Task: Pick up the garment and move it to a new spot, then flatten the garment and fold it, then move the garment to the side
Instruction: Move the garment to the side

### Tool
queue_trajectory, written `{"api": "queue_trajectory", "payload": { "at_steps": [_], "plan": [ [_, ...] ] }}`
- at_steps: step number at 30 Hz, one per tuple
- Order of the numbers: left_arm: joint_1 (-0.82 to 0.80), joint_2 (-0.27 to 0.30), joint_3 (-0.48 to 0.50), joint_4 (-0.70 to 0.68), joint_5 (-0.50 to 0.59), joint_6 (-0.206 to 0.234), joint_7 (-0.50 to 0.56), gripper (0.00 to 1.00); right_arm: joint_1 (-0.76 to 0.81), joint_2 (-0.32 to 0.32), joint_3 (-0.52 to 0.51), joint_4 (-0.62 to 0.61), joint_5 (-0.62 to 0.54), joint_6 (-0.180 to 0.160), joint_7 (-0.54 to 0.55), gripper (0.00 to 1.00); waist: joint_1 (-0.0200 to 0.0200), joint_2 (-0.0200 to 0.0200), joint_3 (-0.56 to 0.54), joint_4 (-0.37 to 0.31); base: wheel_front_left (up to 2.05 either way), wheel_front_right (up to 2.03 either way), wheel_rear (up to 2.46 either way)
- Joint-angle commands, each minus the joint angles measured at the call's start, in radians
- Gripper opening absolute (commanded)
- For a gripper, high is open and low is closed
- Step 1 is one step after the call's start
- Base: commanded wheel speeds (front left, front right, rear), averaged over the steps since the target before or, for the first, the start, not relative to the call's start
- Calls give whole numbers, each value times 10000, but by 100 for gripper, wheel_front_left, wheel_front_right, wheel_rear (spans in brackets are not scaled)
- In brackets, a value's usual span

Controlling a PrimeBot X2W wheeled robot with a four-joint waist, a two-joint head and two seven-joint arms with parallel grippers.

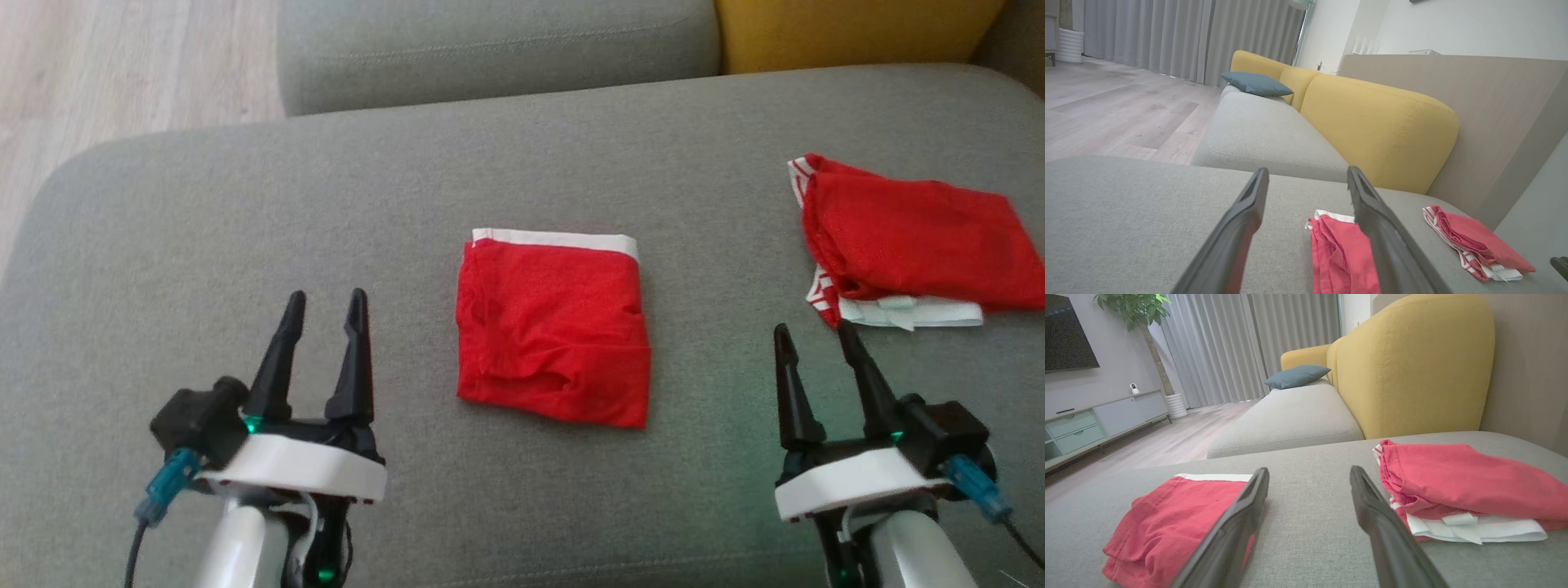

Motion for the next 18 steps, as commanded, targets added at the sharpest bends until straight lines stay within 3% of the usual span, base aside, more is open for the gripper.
{"api": "queue_trajectory", "payload": {
  "at_steps": [1,9,18],
  "plan": [
    [-440,79,221,-340,-27,14,-61,100,-447,-15,324,-196,24,75,-104,100,0,-1,161,136,0,0,0],
    [-734,79,-6,-189,3,-118,-61,100,-1255,-15,972,691,798,75,349,100,0,-1,932,757,0,0,0],
    [-1078,79,-246,-62,61,-238,-61,100,-2783,-15,1581,2934,1891,75,1180,100,0,-1,1659,1688,0,0,0]
  ]
}}
